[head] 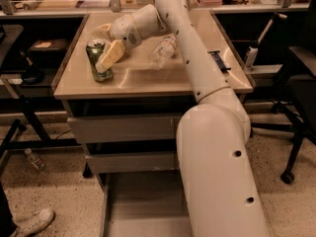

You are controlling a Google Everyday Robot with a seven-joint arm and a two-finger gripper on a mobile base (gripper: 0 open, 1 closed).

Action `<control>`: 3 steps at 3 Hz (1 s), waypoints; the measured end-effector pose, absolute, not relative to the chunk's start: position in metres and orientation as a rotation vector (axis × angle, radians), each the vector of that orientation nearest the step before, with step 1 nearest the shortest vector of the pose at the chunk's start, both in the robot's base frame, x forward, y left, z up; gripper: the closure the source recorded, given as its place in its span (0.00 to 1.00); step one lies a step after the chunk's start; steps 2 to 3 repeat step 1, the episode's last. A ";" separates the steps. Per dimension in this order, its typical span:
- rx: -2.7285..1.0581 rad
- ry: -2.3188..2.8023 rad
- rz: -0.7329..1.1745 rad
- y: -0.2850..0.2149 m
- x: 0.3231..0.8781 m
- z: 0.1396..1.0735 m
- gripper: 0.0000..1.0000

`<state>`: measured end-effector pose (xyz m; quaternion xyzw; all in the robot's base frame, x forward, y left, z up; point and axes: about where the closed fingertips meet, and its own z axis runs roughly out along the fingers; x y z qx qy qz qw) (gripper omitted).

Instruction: Pick green can from bottom drawer and place on counter

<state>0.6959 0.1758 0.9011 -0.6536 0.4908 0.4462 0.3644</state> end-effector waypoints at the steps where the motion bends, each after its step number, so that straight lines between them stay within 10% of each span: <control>1: -1.681 1.263 1.148 0.176 0.696 0.901 0.00; 3: -1.681 1.263 1.148 0.176 0.696 0.901 0.00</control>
Offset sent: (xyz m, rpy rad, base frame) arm 0.0000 0.0000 0.0000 0.0000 0.0000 0.0000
